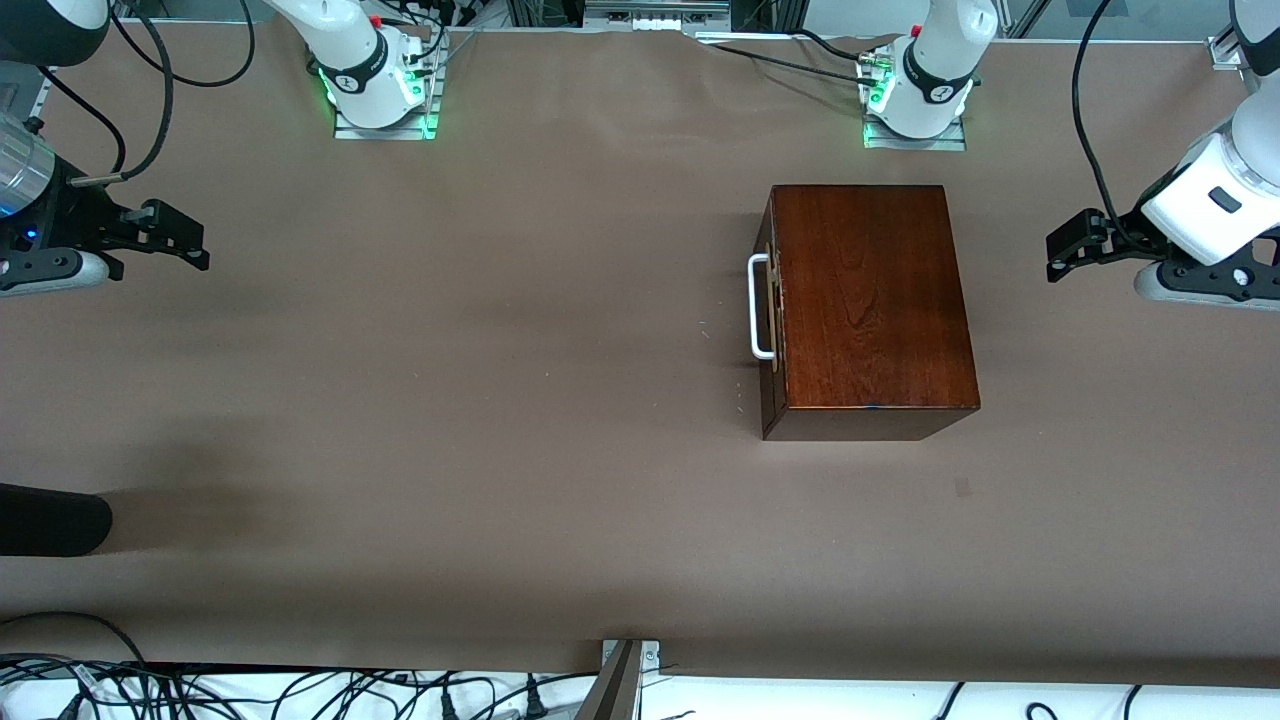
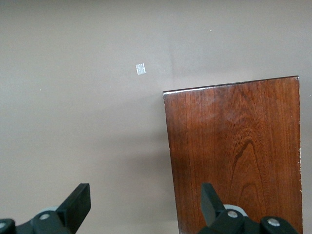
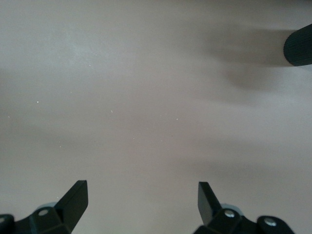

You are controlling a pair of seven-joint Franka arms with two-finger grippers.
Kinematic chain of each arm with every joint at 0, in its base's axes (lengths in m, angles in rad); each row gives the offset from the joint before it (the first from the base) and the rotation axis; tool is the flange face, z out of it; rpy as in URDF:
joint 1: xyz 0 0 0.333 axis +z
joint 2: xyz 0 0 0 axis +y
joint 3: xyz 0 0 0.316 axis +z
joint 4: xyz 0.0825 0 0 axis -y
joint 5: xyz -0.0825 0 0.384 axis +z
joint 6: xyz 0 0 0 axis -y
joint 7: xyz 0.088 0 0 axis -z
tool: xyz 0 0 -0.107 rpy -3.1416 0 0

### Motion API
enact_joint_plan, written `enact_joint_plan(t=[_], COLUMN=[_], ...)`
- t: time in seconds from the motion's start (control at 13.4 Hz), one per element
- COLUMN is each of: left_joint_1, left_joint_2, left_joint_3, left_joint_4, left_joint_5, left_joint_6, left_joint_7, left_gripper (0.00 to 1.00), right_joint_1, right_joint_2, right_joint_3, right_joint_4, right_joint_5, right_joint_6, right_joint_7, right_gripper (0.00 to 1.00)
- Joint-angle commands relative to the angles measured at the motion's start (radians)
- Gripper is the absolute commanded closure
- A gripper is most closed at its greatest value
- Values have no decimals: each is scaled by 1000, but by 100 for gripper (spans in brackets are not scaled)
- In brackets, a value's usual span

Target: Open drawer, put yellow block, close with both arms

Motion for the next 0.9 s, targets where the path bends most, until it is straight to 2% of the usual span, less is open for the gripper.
enact_joint_plan(t=[0.0, 0.82], left_joint_1=[-5, -5], left_joint_2=[-6, -6], left_joint_3=[2, 2], left_joint_4=[-3, -4], left_joint_5=[-6, -6], left_joint_6=[-3, -4], left_joint_7=[-5, 0], left_gripper=[0, 0], right_joint_1=[-10, -10], right_joint_2=[5, 3], right_joint_3=[6, 7], right_joint_4=[17, 18], right_joint_5=[7, 7], right_joint_6=[-16, -15], right_joint_7=[9, 9], right_gripper=[0, 0])
